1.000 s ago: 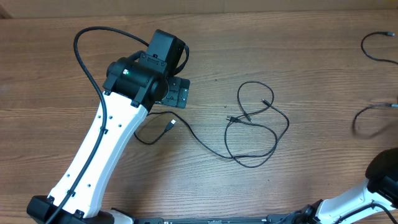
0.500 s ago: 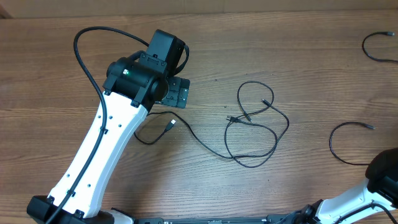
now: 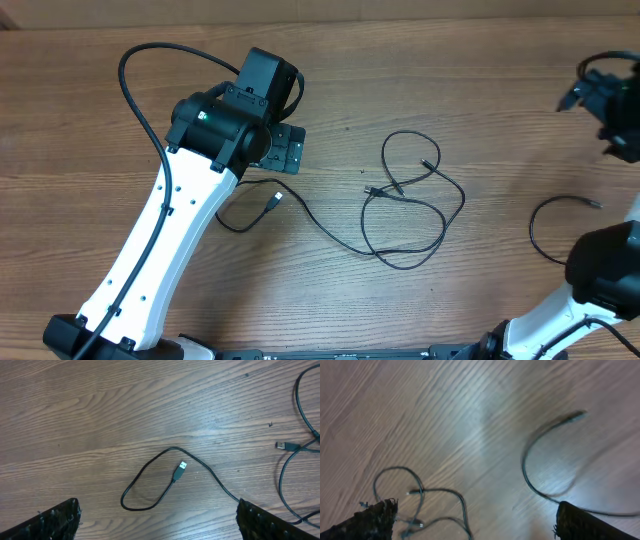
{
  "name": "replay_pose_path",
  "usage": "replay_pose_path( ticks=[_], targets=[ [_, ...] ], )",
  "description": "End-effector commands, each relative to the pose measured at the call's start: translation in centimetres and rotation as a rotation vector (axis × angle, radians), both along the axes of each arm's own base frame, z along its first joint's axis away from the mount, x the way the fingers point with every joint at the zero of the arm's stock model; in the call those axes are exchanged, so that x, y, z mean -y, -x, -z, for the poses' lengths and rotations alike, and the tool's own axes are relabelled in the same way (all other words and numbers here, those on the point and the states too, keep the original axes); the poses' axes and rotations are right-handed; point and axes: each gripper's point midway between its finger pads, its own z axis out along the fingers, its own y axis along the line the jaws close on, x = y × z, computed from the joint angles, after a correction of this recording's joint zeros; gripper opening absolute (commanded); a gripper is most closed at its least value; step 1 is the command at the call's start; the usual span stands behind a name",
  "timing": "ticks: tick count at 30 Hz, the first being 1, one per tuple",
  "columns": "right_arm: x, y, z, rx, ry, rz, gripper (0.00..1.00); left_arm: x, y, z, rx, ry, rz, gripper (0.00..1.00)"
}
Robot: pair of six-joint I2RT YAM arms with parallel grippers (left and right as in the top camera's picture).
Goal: Untangle cables
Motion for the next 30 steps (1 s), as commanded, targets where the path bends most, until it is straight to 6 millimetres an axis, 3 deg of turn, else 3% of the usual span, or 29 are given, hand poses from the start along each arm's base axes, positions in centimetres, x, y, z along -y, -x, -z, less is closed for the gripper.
replay_pose_path(
  ticks=[1, 5, 7, 10, 13, 16, 19, 25, 30],
  targets=[
    [-0.5, 0.3, 4.2, -0.072, 0.020, 0.024, 1.00, 0.0, -0.2, -0.2, 0.005, 0.003, 0.004, 1.00],
    [-2.0, 2.1, 9.2, -0.042, -0.018, 0.101, 1.00, 0.0, -0.2, -0.2, 0.005, 0.003, 0.005, 0.99],
    [-2.9, 3.1, 10.2, 0.007, -0.033, 0.099, 1.00, 0.0, -0.2, -0.2, 0.005, 0.003, 0.004, 1.00],
    [-4.1, 6.3, 11.5, 0.059, 0.028, 0.089, 1.00, 0.0, -0.2, -0.2, 0.005, 0.003, 0.004, 1.00],
    [-5.2, 9.3, 13.8, 0.039, 0.023, 0.093, 1.00, 0.0, -0.2, -0.2, 0.005, 0.003, 0.004, 0.99],
    [-5.8, 11.1, 16.2, -0.013, 0.007, 0.097, 1.00, 0.0, -0.2, -0.2, 0.005, 0.003, 0.005, 1.00],
    [-5.6, 12.7, 17.5, -0.066, 0.024, 0.161, 1.00, 0.0, -0.2, -0.2, 0.005, 0.003, 0.004, 1.00],
    [-5.4, 14.4, 17.9, -0.128, 0.046, 0.235, 1.00, 0.0, -0.2, -0.2, 0.005, 0.003, 0.004, 1.00],
    [-5.3, 15.8, 19.9, -0.148, 0.065, 0.292, 1.00, 0.0, -0.2, -0.2, 0.005, 0.003, 0.004, 1.00]
  ],
)
